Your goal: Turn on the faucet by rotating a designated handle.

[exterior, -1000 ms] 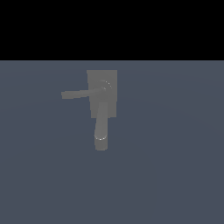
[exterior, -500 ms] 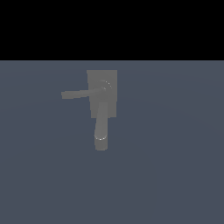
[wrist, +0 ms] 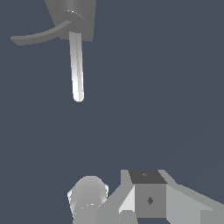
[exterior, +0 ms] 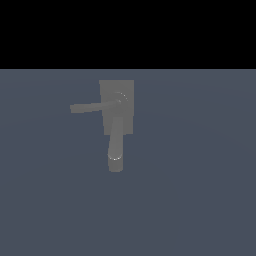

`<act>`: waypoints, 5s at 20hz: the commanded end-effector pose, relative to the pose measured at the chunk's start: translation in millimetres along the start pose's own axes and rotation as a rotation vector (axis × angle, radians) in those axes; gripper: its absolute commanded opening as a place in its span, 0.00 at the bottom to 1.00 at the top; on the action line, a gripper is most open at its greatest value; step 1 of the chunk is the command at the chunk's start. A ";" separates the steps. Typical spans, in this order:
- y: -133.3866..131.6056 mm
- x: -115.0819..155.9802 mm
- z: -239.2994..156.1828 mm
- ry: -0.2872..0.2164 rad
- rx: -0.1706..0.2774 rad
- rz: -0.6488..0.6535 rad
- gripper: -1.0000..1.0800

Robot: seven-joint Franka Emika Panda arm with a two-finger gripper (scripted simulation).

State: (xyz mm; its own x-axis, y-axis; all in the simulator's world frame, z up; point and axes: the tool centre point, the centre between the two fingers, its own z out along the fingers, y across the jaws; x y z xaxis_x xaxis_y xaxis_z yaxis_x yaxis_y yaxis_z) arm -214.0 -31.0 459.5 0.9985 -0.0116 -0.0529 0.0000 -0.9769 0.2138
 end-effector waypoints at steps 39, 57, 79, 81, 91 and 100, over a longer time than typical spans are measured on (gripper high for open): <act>-67.9 30.7 -246.4 0.730 -1.456 0.059 0.00; -229.2 113.3 -210.7 0.843 -2.084 -0.396 0.00; -289.8 166.0 -129.4 0.812 -2.267 -0.747 0.00; -297.0 163.8 -127.4 0.827 -2.263 -0.761 0.00; -312.1 157.3 -125.1 0.862 -2.250 -0.786 0.00; -320.9 172.4 -96.1 0.838 -2.277 -0.883 0.00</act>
State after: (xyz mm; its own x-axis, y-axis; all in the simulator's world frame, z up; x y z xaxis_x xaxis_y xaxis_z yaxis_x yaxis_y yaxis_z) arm -40.2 300.9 483.7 0.5754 0.6137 -0.5406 -0.3171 0.7767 0.5443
